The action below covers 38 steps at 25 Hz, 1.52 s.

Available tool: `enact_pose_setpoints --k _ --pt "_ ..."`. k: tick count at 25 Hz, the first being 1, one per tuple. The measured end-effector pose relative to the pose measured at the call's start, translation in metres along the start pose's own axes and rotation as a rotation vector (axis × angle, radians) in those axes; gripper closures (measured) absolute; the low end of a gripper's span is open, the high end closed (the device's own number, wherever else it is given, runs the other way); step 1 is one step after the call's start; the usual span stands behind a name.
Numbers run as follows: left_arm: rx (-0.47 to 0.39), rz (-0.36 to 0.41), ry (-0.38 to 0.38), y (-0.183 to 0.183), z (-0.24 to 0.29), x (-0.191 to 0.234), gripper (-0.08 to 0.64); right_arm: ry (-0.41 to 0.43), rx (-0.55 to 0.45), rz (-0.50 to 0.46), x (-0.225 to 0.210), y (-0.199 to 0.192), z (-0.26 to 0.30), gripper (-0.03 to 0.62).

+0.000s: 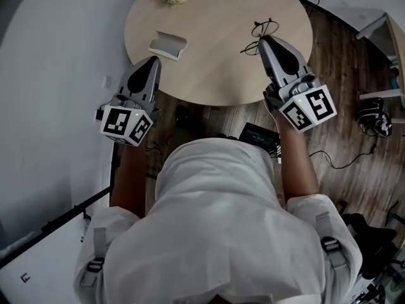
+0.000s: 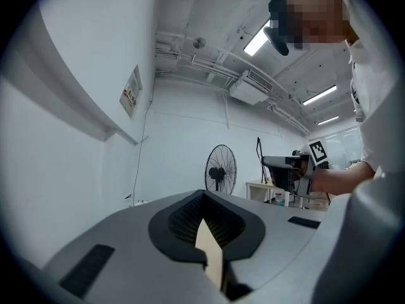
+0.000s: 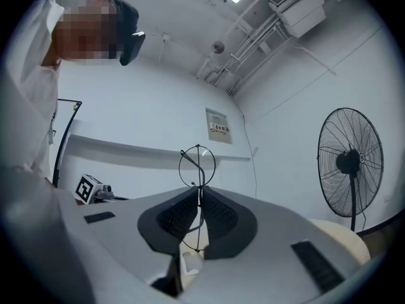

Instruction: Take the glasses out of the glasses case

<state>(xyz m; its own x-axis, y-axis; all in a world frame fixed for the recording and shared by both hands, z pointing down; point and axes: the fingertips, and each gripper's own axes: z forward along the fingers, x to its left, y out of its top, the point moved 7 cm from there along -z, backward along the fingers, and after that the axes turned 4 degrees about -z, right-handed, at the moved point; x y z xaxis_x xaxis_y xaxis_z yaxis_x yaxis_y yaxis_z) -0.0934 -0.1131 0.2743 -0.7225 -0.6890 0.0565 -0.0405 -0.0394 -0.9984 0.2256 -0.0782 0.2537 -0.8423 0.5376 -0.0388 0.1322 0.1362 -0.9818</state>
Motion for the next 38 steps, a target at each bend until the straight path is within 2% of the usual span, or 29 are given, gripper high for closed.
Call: enact_pose_setpoints --k 6,12,17,23,31,35,38 --pt "0.057 -0.001 0.112 -0.006 -0.026 -0.020 0.557 0.015 -0.010 0.038 0.006 -0.012 -0.024 0.558" --pt "0.099 -0.026 0.136 -0.020 -0.067 -0.038 0.557 -0.002 0.001 0.064 0.038 -0.031 -0.055 0.558" --pt "0.109 -0.061 0.097 -0.026 -0.088 -0.051 0.557 -0.030 0.036 0.078 0.061 -0.043 -0.074 0.558" --pt "0.093 -0.109 0.062 -0.035 -0.133 -0.072 0.557 -0.045 0.110 0.054 0.111 -0.057 -0.102 0.558" --pt "0.091 -0.198 0.028 -0.069 -0.208 -0.096 0.557 -0.065 0.182 0.024 0.184 -0.065 -0.150 0.558" --pt "0.072 -0.232 -0.041 -0.075 -0.221 -0.118 0.555 -0.076 0.214 0.028 0.203 -0.067 -0.178 0.558" --pt "0.010 -0.203 -0.126 -0.064 -0.228 -0.139 0.552 -0.073 0.220 0.021 0.207 -0.065 -0.190 0.558"
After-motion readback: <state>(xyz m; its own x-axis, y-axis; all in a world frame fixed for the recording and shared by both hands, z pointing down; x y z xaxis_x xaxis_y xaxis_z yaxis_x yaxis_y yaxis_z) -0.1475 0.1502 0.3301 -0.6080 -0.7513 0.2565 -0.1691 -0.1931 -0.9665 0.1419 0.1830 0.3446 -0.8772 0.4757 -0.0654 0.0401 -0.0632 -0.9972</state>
